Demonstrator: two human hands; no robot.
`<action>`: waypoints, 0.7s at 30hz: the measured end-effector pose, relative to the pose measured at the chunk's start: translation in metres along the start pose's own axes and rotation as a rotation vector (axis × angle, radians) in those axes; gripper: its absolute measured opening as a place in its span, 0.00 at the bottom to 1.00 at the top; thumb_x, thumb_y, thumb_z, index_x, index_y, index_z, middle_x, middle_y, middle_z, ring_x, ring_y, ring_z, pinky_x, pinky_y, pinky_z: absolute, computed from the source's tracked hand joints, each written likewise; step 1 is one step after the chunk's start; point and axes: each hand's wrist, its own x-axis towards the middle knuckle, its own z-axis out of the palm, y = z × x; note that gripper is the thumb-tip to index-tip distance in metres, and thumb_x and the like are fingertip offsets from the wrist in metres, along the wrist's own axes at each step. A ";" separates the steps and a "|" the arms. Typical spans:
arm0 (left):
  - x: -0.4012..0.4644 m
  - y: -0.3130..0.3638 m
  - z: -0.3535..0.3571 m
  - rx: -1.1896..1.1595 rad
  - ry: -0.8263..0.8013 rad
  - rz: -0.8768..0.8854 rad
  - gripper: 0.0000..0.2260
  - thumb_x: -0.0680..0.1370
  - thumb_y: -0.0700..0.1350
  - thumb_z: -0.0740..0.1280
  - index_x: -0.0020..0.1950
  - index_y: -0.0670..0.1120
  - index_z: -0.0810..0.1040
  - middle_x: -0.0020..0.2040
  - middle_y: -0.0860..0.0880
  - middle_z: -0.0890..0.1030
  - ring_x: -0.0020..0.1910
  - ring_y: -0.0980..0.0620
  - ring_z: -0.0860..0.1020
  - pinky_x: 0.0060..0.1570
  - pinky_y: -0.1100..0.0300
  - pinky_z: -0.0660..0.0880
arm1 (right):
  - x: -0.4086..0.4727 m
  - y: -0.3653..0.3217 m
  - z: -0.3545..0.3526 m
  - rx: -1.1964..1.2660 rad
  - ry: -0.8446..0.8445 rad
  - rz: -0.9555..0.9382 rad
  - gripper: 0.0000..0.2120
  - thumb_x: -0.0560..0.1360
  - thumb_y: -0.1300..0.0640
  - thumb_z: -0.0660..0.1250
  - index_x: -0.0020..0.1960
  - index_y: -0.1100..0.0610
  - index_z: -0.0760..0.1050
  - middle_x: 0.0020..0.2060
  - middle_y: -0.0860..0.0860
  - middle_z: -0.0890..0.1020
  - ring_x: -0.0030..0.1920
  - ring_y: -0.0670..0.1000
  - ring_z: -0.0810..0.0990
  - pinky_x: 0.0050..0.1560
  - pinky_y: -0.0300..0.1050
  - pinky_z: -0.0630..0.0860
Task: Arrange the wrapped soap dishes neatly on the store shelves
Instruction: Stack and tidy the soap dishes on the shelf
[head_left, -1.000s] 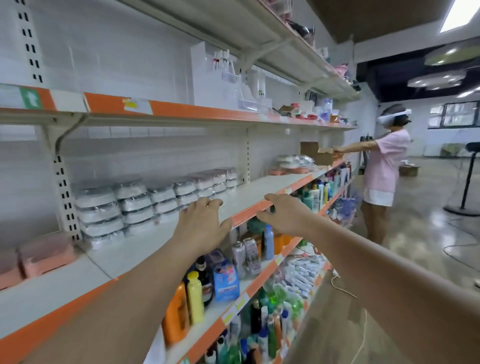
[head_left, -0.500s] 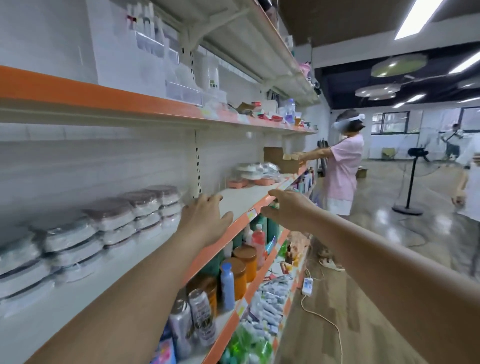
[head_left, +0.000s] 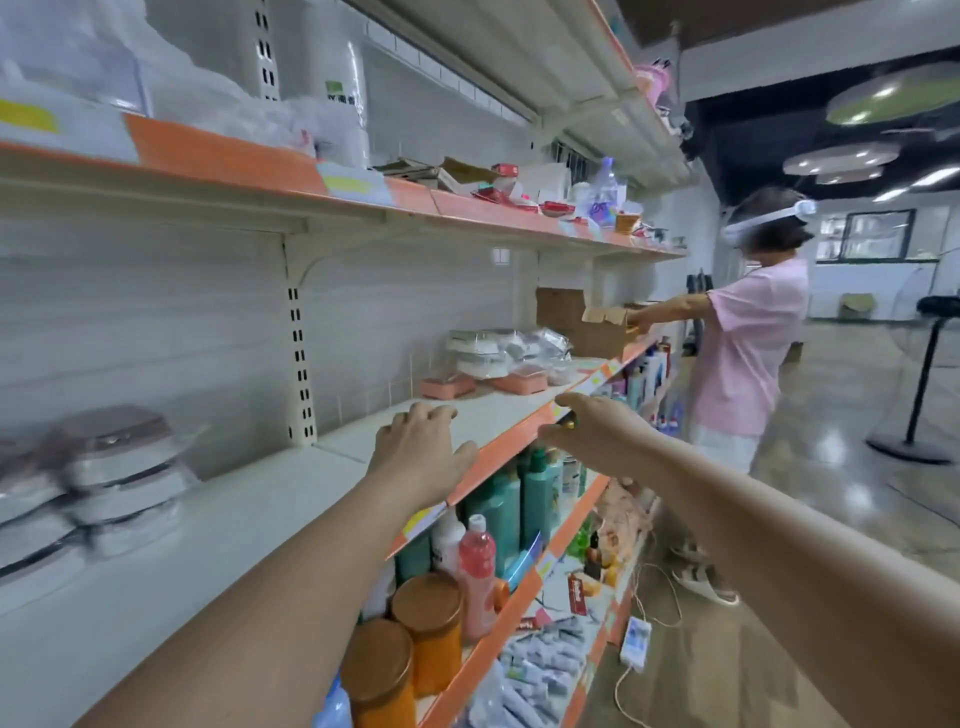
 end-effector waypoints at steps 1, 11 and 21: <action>0.019 0.008 0.006 0.003 -0.002 -0.006 0.24 0.80 0.55 0.56 0.74 0.47 0.60 0.72 0.46 0.62 0.70 0.45 0.62 0.67 0.52 0.59 | 0.021 0.012 -0.003 0.012 -0.003 -0.004 0.28 0.79 0.45 0.58 0.75 0.54 0.56 0.69 0.55 0.69 0.63 0.55 0.72 0.51 0.44 0.69; 0.192 0.027 0.078 0.029 -0.011 -0.124 0.25 0.80 0.55 0.56 0.74 0.47 0.59 0.73 0.45 0.62 0.71 0.44 0.61 0.68 0.51 0.60 | 0.200 0.096 0.022 0.054 -0.079 -0.104 0.26 0.80 0.48 0.57 0.75 0.53 0.56 0.67 0.57 0.70 0.61 0.55 0.74 0.49 0.43 0.70; 0.381 0.015 0.162 -0.200 -0.012 -0.307 0.22 0.78 0.55 0.58 0.69 0.45 0.67 0.67 0.42 0.68 0.65 0.40 0.69 0.64 0.50 0.67 | 0.392 0.142 0.043 0.047 -0.100 -0.155 0.23 0.79 0.47 0.59 0.71 0.57 0.64 0.66 0.58 0.73 0.64 0.57 0.72 0.51 0.42 0.66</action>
